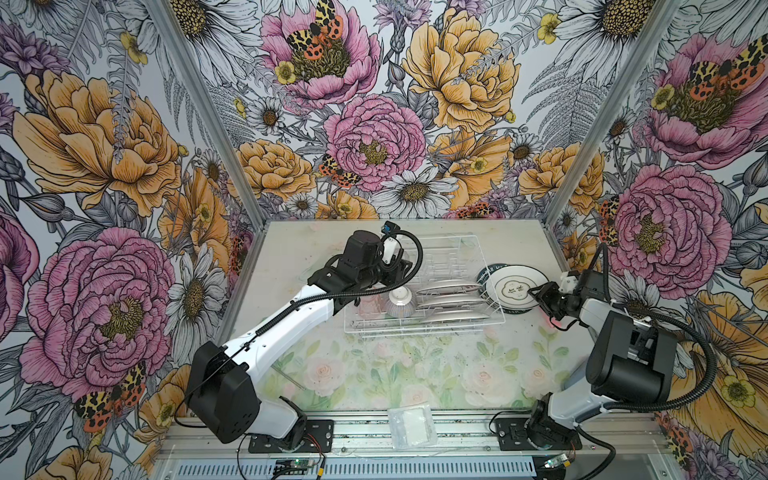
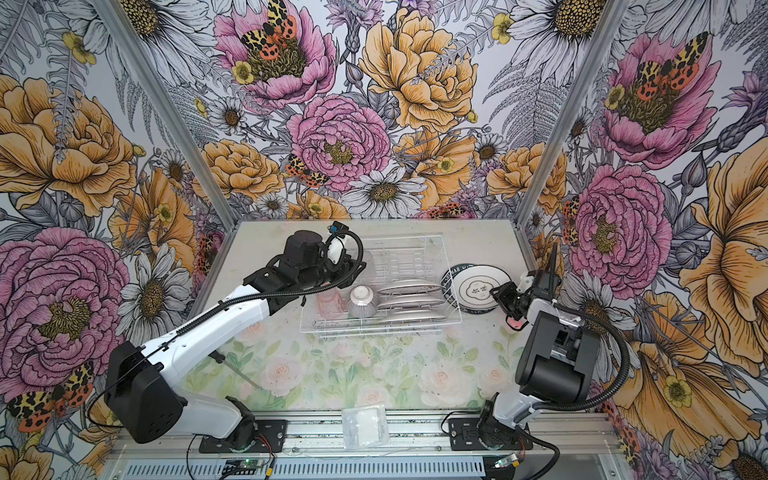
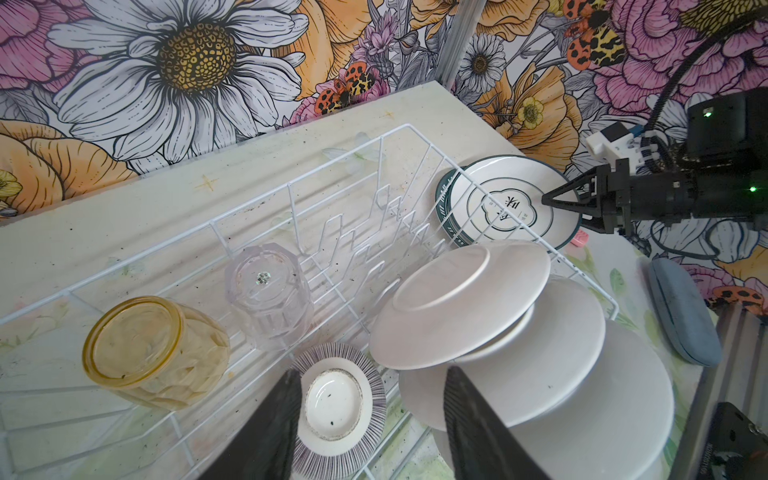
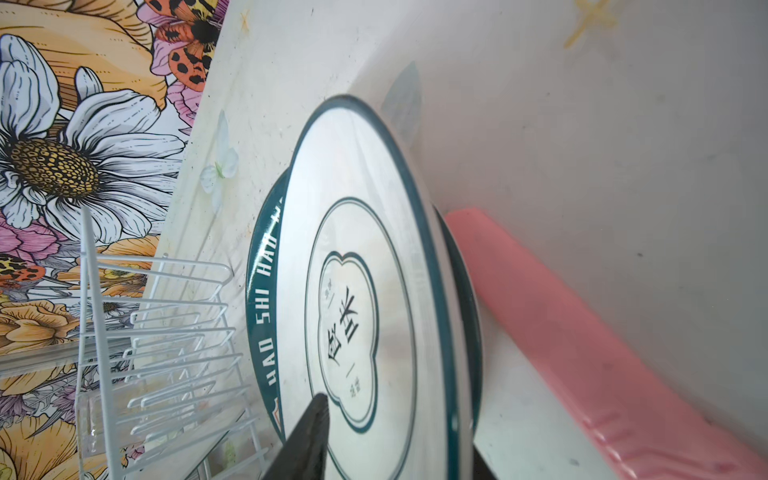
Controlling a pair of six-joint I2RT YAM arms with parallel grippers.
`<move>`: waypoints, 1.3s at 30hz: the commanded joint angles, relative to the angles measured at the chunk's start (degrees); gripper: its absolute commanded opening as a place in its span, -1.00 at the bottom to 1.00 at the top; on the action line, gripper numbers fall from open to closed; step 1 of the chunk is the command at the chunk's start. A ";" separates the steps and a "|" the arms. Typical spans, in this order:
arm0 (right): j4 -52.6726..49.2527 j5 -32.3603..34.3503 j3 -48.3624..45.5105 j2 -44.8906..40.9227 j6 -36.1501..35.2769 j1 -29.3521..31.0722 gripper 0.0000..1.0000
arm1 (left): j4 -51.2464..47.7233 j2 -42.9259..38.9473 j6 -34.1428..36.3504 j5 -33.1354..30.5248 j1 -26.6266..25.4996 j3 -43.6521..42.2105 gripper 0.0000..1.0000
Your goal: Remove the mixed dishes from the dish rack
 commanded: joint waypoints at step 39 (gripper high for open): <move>-13.85 18.46 5.27 -10.55 -8.71 6.18 0.19 | -2.47 3.68 10.97 -3.32 -7.69 2.55 0.15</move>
